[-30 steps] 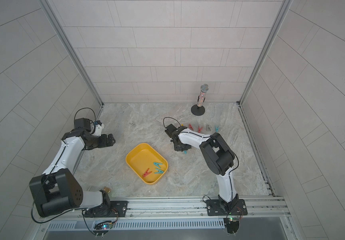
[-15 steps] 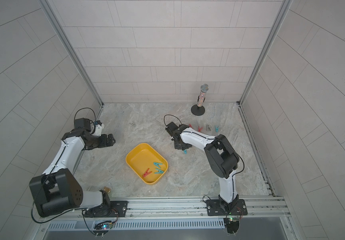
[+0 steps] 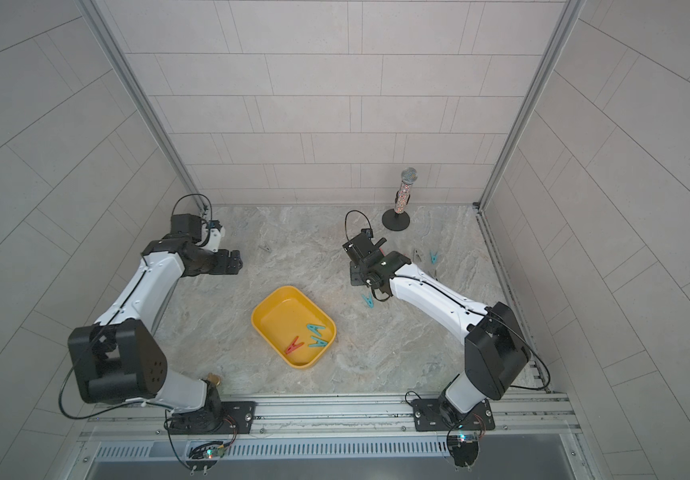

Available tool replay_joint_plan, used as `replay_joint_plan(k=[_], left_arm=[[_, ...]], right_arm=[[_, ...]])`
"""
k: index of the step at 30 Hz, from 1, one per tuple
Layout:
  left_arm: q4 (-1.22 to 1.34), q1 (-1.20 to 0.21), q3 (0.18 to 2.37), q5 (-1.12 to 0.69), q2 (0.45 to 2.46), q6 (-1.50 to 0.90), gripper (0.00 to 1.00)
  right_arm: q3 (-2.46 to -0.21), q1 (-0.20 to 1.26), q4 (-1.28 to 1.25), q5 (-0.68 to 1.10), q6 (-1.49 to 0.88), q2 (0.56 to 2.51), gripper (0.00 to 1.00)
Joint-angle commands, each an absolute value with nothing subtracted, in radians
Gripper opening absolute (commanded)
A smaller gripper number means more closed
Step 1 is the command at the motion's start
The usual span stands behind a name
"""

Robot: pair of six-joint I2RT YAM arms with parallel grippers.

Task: Take the clothespins out of the storage box
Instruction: Pick up the clothespin from the center of the board.

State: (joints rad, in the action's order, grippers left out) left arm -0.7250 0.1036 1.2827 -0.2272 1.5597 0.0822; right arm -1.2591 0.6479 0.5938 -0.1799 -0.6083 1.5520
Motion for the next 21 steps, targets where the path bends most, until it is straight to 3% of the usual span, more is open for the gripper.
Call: replay_joint_plan(k=[1,6,14,21], left_arm=[[-0.752,0.045,1.388,-0.175,1.691,-0.039,1.00],[-0.741,-0.033,1.540,-0.094,1.886,-0.182,0.98],[-0.707,-0.077,1.750,0.033,2.137,-0.359,0.73],[-0.716,-0.079,1.885,0.060,2.276,-0.456,0.70]], right_arm=[[-1.242,0.654,0.603,-0.191,-0.599,1.533,0.20],[-1.223,0.654,0.611,-0.212,-0.602,1.520,0.20],[-1.201,0.653,0.643,-0.251,-0.611,1.480,0.20],[-1.172,0.652,0.653,-0.282,-0.615,1.433,0.20]])
